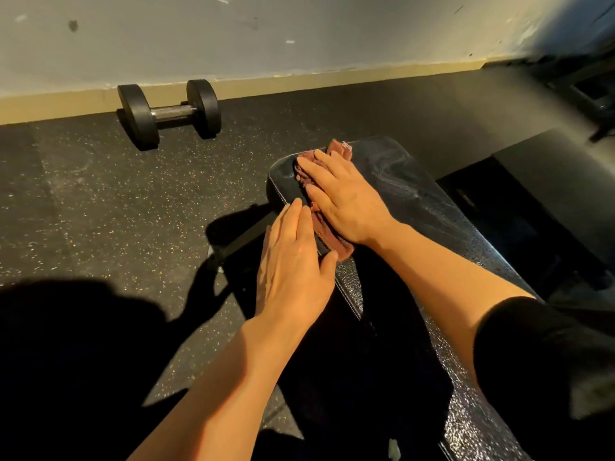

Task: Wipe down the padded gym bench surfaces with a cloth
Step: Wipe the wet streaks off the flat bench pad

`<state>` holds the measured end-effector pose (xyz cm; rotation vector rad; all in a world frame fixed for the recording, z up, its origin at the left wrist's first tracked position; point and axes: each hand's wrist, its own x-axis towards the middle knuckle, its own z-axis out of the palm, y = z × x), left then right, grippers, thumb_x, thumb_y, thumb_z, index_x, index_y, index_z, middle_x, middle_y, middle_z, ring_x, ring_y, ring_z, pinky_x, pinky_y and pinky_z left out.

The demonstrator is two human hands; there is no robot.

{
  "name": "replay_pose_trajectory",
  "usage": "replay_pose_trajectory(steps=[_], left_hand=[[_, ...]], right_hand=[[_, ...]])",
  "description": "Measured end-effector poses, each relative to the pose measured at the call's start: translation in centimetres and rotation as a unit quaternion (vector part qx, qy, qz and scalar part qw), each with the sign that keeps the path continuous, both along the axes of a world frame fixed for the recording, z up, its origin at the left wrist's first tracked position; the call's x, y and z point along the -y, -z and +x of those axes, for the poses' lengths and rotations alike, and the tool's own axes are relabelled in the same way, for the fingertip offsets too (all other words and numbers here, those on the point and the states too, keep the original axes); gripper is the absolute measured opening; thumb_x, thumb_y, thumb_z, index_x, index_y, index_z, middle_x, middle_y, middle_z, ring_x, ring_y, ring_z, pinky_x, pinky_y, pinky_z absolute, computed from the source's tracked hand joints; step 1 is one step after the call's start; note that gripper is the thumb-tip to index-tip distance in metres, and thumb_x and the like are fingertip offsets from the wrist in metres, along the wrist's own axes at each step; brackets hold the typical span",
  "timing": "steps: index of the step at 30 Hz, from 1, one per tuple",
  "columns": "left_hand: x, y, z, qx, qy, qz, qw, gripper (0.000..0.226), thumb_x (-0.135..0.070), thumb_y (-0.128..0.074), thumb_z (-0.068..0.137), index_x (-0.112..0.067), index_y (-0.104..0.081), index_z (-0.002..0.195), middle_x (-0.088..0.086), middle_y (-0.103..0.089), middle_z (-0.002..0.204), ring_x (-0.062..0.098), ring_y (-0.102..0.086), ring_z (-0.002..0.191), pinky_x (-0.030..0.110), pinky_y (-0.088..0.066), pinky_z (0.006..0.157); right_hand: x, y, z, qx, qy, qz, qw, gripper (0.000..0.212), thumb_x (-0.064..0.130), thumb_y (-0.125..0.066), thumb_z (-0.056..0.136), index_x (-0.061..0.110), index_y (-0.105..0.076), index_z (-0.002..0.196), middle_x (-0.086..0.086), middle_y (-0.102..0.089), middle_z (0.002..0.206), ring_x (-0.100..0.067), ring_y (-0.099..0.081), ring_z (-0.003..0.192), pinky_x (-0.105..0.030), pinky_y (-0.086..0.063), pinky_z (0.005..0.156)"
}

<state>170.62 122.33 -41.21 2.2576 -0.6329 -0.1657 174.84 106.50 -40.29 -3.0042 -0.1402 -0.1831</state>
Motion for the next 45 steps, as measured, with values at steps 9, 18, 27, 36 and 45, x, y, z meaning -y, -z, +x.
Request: replay_pose_trajectory(steps=[9,18,27,36,45], left_hand=[[0.9,0.1,-0.7,0.065,0.036,0.044,0.996,0.069,-0.039,-0.054,0.093,-0.013,-0.025,0.149,0.003,-0.017,0.158,0.016,-0.005,0.147,0.039,0.006,0.118],[2.3,0.5,-1.4,0.117,0.007,0.036,0.992,0.061,-0.029,-0.067,0.083,-0.005,-0.049,0.136,0.012,-0.045,0.144,0.025,-0.034,0.139,0.048,-0.013,0.116],[3.1,0.2,-1.3,0.111,0.006,0.04,0.993,0.057,-0.026,-0.067,0.084,-0.006,-0.05,0.135,0.011,-0.044,0.145,0.025,-0.033,0.139,0.046,-0.009,0.116],[3.9,-0.1,-1.7,0.114,0.042,0.041,0.992,0.05,-0.023,-0.067,0.084,-0.009,-0.055,0.131,0.009,-0.05,0.139,0.024,-0.04,0.135,0.048,-0.003,0.117],[4.8,-0.2,-2.7,0.125,0.044,0.048,0.99,0.046,-0.02,-0.065,0.083,-0.009,-0.058,0.127,0.008,-0.053,0.135,0.023,-0.043,0.131,0.048,-0.006,0.117]], right_hand=[[5.7,-0.2,1.7,0.022,0.093,-0.113,0.989,0.038,0.026,-0.039,0.095,0.003,-0.065,0.11,-0.017,-0.054,0.133,-0.04,-0.048,0.12,-0.054,-0.04,0.092],[8.2,0.1,1.9,0.014,0.113,-0.032,0.993,0.044,0.03,-0.032,0.101,0.018,-0.042,0.142,-0.004,-0.039,0.148,-0.025,-0.03,0.138,-0.061,-0.022,0.108],[4.7,0.6,0.5,0.052,0.015,-0.029,0.998,0.041,0.024,-0.039,0.098,0.009,-0.054,0.133,-0.011,-0.048,0.141,-0.031,-0.038,0.132,-0.044,-0.022,0.107],[11.9,-0.3,-0.2,-0.003,0.181,-0.051,0.982,0.049,0.023,-0.028,0.096,0.001,-0.05,0.135,-0.014,-0.044,0.144,-0.035,-0.038,0.132,-0.052,-0.033,0.103],[8.8,0.4,-5.2,0.007,0.057,0.012,0.998,0.048,0.03,-0.031,0.098,0.007,-0.047,0.137,-0.012,-0.046,0.141,-0.024,-0.039,0.131,-0.027,-0.026,0.11]])
